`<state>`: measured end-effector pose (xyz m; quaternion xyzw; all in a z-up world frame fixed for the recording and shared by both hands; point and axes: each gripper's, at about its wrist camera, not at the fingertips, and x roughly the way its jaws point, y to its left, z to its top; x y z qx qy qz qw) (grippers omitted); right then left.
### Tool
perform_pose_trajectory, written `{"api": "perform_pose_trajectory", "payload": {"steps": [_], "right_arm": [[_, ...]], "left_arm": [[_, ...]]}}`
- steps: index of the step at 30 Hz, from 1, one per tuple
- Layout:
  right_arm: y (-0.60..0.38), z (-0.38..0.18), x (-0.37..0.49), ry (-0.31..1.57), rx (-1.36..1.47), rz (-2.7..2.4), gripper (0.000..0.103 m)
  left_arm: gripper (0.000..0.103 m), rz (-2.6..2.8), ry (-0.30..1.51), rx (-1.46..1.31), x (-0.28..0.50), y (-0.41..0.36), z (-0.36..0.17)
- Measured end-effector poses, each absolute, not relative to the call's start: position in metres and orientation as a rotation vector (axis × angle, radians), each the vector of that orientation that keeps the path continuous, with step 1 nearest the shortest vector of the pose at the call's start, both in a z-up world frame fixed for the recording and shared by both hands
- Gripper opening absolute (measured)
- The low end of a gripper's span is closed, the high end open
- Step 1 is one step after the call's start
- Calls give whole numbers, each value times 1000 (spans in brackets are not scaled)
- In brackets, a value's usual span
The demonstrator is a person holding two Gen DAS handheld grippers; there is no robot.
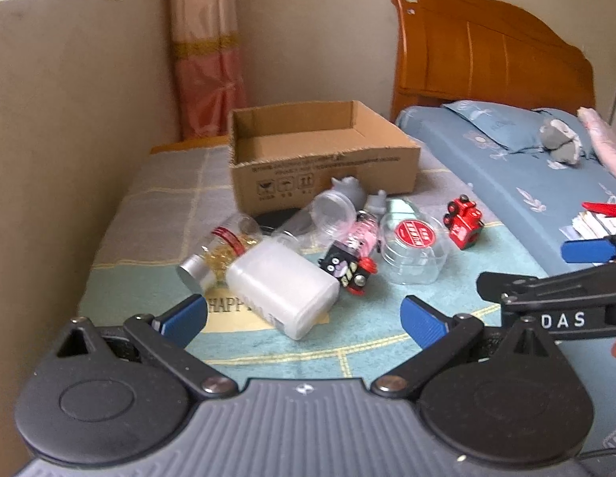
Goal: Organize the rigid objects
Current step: 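Move the left gripper toward the white plastic bottle, then close the left gripper around the white plastic bottle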
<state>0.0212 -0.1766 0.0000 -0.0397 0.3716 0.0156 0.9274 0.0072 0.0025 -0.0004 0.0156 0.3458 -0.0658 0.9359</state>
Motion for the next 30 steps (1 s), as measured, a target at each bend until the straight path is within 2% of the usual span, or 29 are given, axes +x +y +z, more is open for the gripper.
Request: {"api": "perform_pose_trajectory", "payload": {"steps": [20,30], "right_arm": [[-192,-73,55,832,-102,196,103],[-198,-86,65,848,-65,230,103]], "left_arm": [[102,-297,756,112,59,20,-42],[102,-345,781,166,100,21,-56]]}}
